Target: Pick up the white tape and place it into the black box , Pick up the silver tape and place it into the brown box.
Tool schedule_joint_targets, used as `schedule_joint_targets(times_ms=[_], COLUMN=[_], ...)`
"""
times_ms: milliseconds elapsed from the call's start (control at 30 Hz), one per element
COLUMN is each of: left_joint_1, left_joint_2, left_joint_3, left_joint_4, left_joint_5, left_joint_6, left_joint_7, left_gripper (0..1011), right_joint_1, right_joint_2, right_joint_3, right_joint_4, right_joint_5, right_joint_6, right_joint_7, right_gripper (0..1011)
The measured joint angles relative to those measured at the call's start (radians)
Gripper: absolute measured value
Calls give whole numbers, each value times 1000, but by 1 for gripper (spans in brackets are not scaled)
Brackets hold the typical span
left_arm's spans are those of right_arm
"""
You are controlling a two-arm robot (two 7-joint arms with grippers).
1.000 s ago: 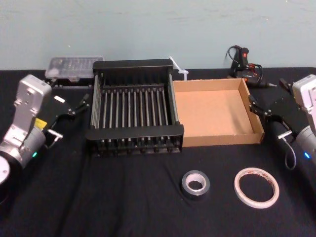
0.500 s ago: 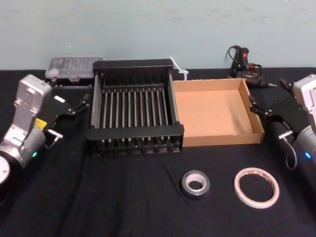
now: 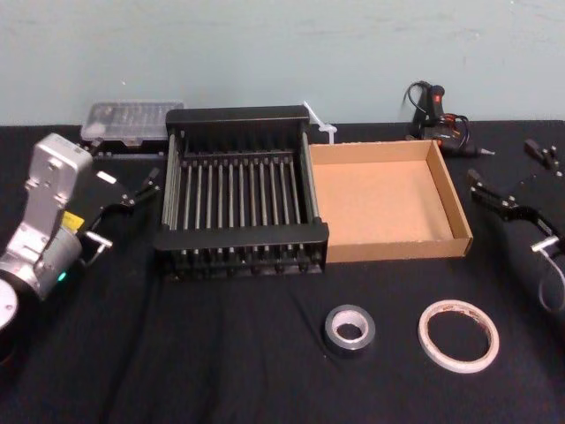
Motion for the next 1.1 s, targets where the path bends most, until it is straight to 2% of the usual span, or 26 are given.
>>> schedule_joint_targets(times_ms=[233, 367, 400, 533, 867, 1100], left_joint_1=[0, 0, 0, 0, 0, 0], left_joint_2=[0, 0, 0, 0, 0, 0], left_joint_3=[0, 0, 0, 0, 0, 0], left_joint_4=[0, 0, 0, 0, 0, 0], left_joint_5=[0, 0, 0, 0, 0, 0], left_joint_6=[0, 0, 0, 0, 0, 0], left_joint_7=[0, 0, 0, 0, 0, 0], left_gripper=[1001, 1001, 1001, 1001, 1001, 1001], right_joint_1=[-106, -147, -180, -230, -326, -340], right_joint_2=[56, 73, 83, 97, 116, 118], right_joint_3=[74, 101, 117, 141, 174, 175], right_joint_4=[-108, -141, -163, -196, -244, -246], right_joint_5=[61, 81, 95, 114, 153, 154], right_joint_6=[33, 48, 64, 93, 166, 201], right_joint_7=[34, 44, 49, 59, 99, 135], right_gripper=[1002, 1002, 1003, 1002, 1002, 1003])
